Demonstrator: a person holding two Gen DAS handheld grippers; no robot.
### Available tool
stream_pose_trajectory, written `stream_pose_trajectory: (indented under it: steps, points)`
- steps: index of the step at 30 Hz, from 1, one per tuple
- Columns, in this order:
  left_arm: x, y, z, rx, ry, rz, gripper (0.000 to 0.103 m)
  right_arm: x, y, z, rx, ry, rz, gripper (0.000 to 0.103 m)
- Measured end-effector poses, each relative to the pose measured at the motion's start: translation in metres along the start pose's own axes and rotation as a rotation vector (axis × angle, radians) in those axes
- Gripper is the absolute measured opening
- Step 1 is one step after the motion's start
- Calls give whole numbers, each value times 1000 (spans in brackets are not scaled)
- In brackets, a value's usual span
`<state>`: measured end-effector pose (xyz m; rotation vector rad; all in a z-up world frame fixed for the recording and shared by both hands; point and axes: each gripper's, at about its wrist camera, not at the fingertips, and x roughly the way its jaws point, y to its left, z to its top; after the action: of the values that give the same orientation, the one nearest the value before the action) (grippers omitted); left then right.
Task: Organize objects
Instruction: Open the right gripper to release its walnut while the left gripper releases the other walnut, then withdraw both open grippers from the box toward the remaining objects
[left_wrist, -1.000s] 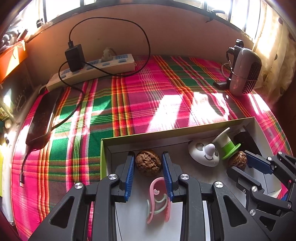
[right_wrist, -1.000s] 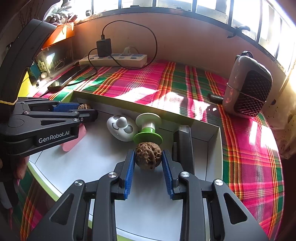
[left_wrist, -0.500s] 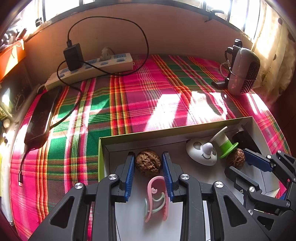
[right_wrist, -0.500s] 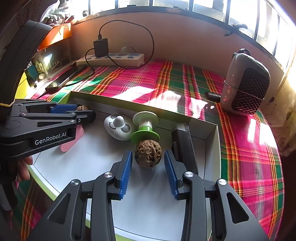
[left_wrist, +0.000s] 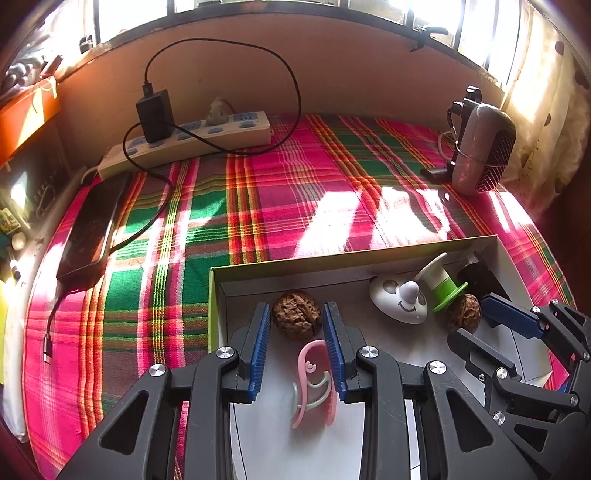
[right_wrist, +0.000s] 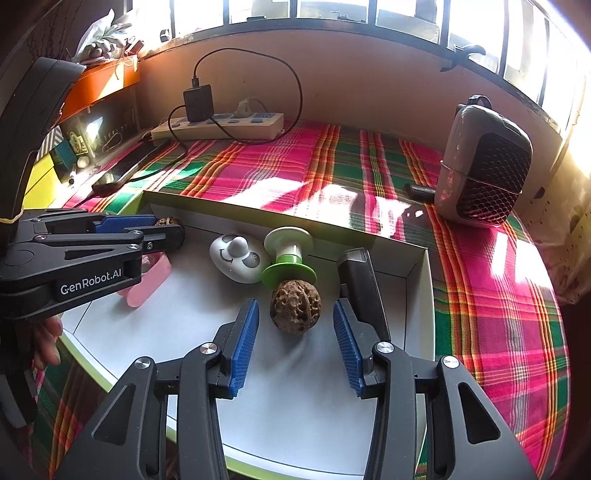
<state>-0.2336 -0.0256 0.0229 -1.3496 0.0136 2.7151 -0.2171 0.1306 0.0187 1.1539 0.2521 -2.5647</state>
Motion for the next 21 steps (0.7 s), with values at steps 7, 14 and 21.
stream_pose_trajectory:
  steps: [7,14,21]
  points:
    - [-18,-6,-6,13,-28,-7,28,-10,0,-2,10,-16,7,44]
    - [-38,-7,-14,2,-58,-13,28,-26,0,-7,21,-41,6,44]
    - [-59,-12,-27,9,-86,-14,28,-44,0,-14,32,-66,5,44]
